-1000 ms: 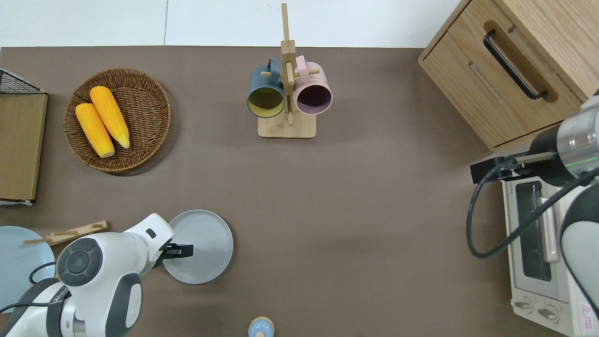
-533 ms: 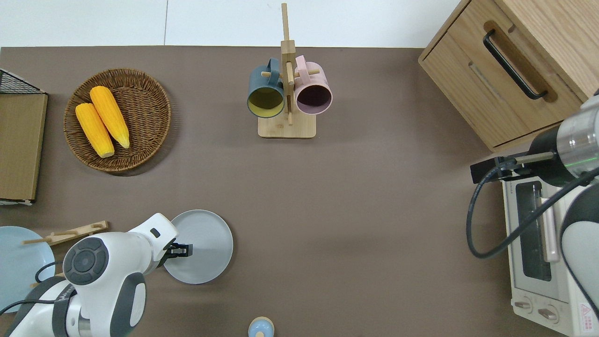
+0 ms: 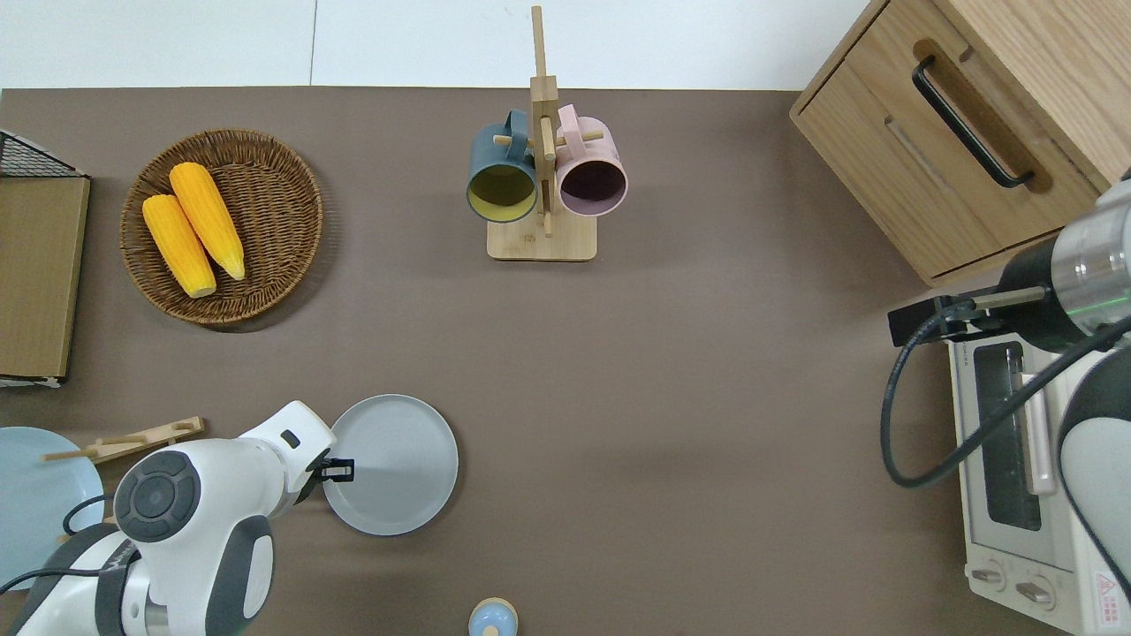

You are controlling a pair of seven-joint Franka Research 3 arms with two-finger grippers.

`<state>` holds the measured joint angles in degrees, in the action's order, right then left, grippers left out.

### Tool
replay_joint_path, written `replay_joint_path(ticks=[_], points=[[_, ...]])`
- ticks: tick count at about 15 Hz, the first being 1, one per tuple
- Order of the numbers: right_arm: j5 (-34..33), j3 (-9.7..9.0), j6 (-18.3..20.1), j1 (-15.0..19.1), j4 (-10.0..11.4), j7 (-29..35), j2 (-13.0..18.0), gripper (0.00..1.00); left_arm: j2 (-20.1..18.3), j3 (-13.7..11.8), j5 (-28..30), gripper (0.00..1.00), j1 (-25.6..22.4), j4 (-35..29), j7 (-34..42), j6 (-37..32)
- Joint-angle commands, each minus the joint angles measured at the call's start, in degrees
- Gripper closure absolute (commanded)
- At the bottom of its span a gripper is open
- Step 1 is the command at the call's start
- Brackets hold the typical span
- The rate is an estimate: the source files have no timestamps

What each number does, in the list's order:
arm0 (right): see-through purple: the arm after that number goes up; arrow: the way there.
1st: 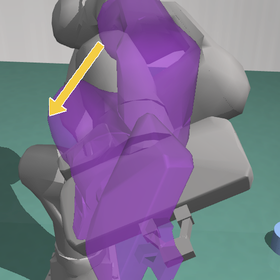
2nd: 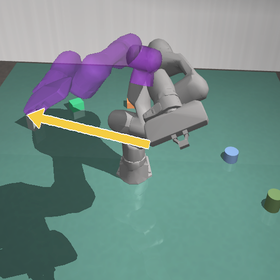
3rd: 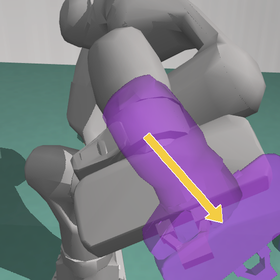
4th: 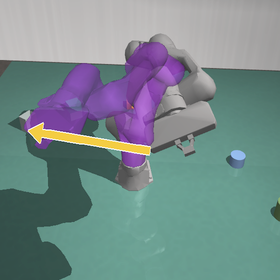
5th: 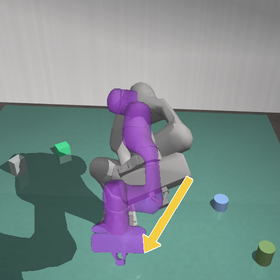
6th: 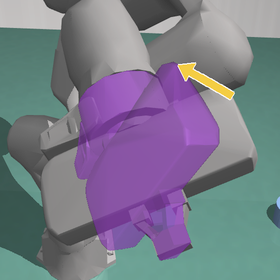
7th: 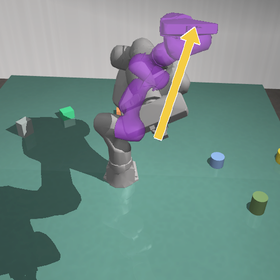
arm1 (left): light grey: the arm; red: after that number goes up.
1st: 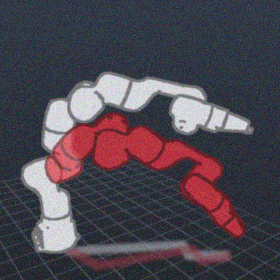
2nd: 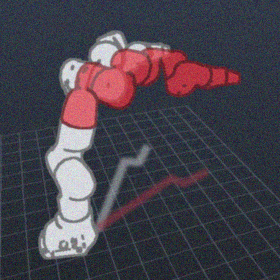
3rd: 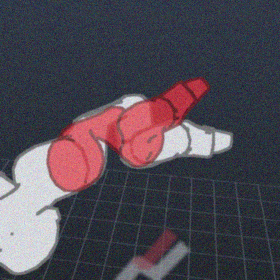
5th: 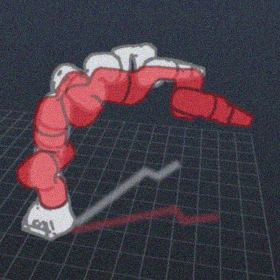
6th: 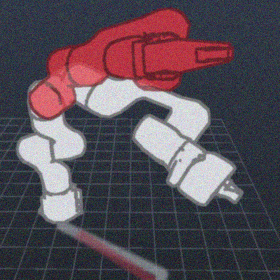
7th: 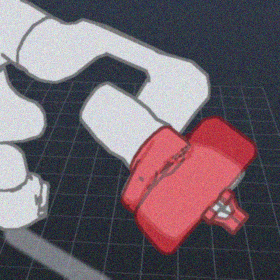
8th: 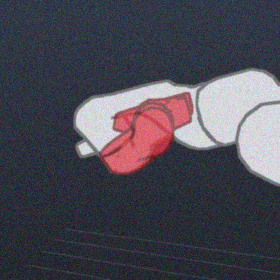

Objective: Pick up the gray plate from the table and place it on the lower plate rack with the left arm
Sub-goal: 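Close the left gripper on the gray plate's rim nearest the robot, then lift the gray plate with the left gripper toward the wooden rack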

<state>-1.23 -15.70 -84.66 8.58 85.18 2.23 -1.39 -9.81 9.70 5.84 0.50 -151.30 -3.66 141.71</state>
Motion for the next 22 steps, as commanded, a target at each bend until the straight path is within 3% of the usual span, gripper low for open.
replay_joint_path(ticks=[1, 5, 11, 13, 17, 22], points=[[-0.09, -1.09, 0.9, 1.18, -0.55, 0.75, 0.15, 0.017, 0.23, -0.55, 0.14, 1.0, 0.38, -0.84, -0.65, 1.2], [-0.09, -1.09, 0.81, 1.18, -0.55, 0.75, 0.07, 0.017, -1.34, -1.17, 0.23, 1.0, 0.29, 1.18, -0.73, -3.0], [-0.09, -1.09, 0.9, 1.18, -0.55, 0.75, 0.15, 0.017, -6.0, -2.65, 0.23, 1.0, -0.24, 9.7, -0.65, -19.96], [-0.09, -1.09, 0.9, 1.18, -0.55, 0.75, 0.07, 0.017, -6.18, -4.07, 0.23, 1.0, -0.15, 13.12, 0.05, -24.88], [-0.09, -1.09, 0.9, 1.18, -0.55, 0.75, 0.15, 0.017, -6.18, -4.25, 0.14, 1.0, -1.11, 22.26, 0.32, -35.96], [-0.09, -1.09, 0.9, 1.18, -0.55, 0.75, 0.15, 0.017, -5.57, -9.51, 0.05, 1.0, -1.03, 32.55, 1.63, -47.13]])
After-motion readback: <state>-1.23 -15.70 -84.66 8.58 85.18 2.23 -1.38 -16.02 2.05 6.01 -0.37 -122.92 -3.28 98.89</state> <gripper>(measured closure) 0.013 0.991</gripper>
